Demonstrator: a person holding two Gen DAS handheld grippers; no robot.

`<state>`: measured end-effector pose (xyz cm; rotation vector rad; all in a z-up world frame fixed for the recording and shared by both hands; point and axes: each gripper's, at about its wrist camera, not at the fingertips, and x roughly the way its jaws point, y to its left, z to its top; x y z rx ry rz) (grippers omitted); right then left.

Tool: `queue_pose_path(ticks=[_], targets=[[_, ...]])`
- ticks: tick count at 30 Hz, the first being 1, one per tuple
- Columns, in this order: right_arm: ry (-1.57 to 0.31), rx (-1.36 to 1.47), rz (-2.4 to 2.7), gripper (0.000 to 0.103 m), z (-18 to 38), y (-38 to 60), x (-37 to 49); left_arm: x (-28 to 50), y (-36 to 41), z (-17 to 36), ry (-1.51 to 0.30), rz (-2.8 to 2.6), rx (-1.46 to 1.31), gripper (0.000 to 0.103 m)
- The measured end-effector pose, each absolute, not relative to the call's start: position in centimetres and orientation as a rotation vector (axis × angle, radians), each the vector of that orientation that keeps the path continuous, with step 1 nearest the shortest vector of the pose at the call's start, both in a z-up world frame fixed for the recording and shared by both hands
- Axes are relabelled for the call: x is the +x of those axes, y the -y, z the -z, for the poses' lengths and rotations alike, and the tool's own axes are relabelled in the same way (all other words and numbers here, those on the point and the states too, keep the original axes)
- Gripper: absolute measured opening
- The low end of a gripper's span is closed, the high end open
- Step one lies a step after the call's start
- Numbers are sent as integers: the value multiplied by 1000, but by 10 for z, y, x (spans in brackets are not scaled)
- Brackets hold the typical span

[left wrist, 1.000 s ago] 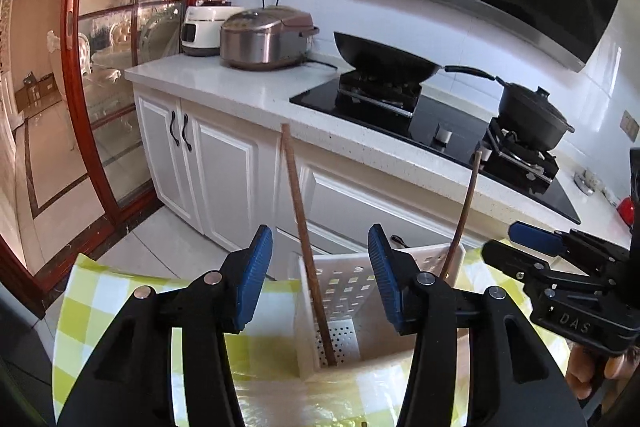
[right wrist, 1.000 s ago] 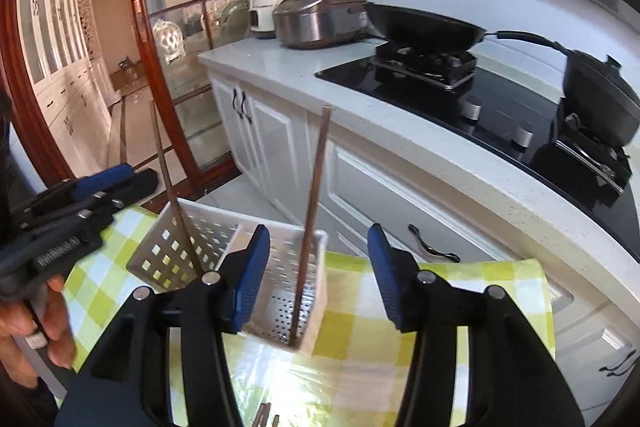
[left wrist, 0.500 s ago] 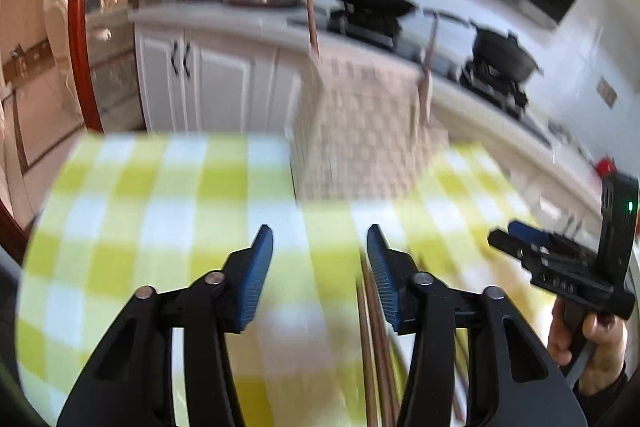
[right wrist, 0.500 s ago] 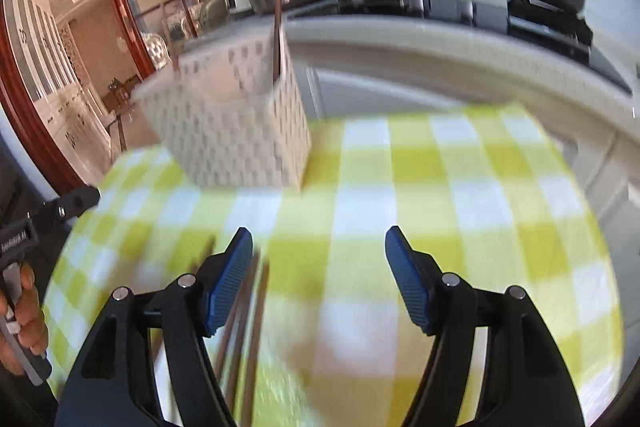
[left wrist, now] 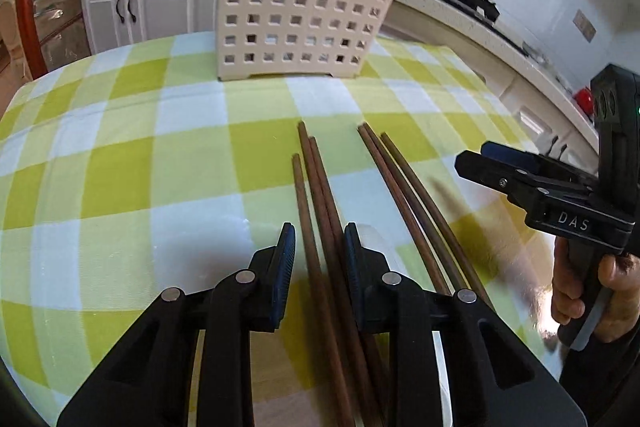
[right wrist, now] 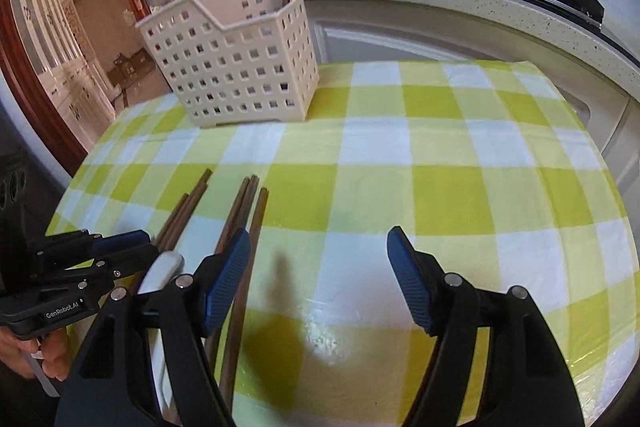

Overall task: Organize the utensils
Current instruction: 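Move both open tools back over the remaining chopsticks, then close the left tool on another chopstick while the right tool grasps one too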

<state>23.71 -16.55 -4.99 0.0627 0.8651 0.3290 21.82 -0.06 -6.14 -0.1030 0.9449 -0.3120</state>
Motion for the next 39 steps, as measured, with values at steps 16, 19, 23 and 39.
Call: queue_pose_path(ticks=[16,19,23,39], targets=[[-908,-30,-386,71,60,143,231,216,-23,60,-932,294,-11,21],[-916,-57,-383,71,64,137,231,216,-34,59,-924,266,3,21],[-908,-91,-364,64,66,133,230,215,-46,59,-921,248,-2,22],[-875,-147,-357,30,67,133,229,213,-57,58,-924,200,-46,21]])
